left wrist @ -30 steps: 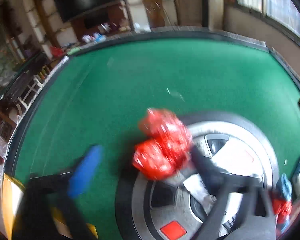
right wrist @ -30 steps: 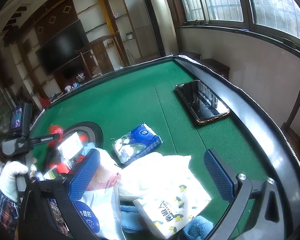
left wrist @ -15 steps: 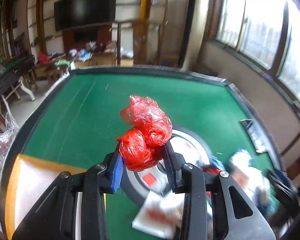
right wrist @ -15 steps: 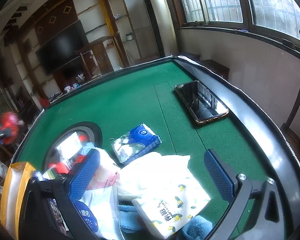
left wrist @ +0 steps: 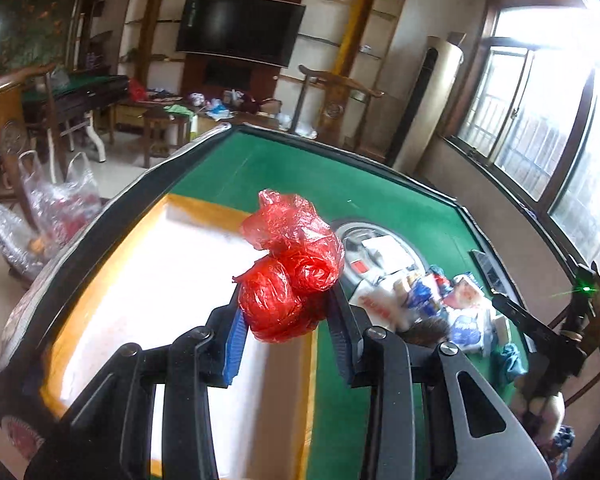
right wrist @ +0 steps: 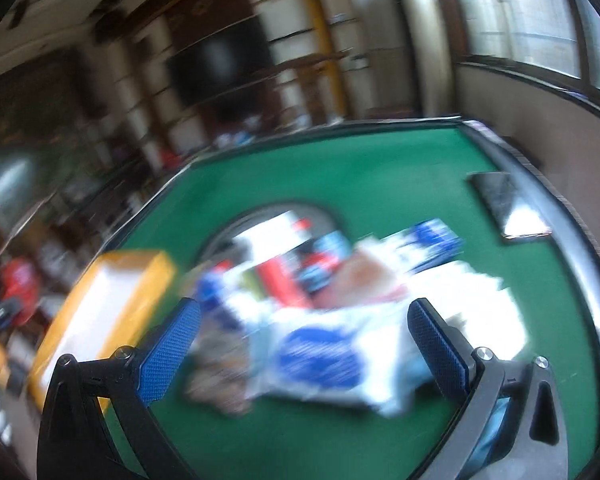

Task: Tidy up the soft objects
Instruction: 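Carry the red bag over the yellow-rimmed box with the left gripper while the right gripper grasps the knitted beanie, then open both grippers to drop the red bag and beanie into the box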

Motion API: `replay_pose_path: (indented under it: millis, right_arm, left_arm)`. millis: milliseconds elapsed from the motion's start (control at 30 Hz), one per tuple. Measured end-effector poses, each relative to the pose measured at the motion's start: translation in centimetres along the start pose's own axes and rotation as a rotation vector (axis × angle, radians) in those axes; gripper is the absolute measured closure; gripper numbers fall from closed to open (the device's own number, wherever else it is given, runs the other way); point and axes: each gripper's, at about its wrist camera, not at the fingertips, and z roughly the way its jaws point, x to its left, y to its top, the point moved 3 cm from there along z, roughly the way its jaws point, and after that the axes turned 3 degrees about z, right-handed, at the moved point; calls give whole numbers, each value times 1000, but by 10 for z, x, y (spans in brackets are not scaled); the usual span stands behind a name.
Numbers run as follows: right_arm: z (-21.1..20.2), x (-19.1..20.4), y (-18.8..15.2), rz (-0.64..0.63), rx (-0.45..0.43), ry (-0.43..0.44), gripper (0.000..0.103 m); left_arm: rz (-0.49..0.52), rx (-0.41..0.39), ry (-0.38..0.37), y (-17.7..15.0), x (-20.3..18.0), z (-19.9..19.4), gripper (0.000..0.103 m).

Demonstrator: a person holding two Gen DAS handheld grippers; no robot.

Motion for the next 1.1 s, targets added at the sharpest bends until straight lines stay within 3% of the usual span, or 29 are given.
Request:
replay_pose_path:
  millis: [133,200,267,400,467,633,833,967,1100]
  right_arm:
    - [20,44,-25,-122,93,-27,2]
    - [32,54,-32,-159,119,-67,11]
    - [43,59,-36,-166,150,-79,28]
    - [63,62,-45,-170,175,-154,32]
    - [71,60,-48,-155,200,-143,57]
    - [53,53,-46,-102,186,-71,58]
    - [16,85,-23,-124,123,76,58]
    - [36,118,-8,-105,176,213,58]
    - [75,160,1,-116,222,273,58]
  left_arm:
    - [-50,12,-11,-12,23,6,69]
    - [-68,17,-19,-18,28,10,69]
    - [-75,23,-20,-25,36,11,69]
    - [-99,34,-20,-32,50,13,69]
    - [-102,34,-18,-35,56,14,69]
    - [-97,28,-10,-32,64,15,69]
    - [-68,37,-18,-8,70,23,69]
    - [-47,79,-29,9,67,48,69]
    - [-37,147,-23,21,68,86,68]
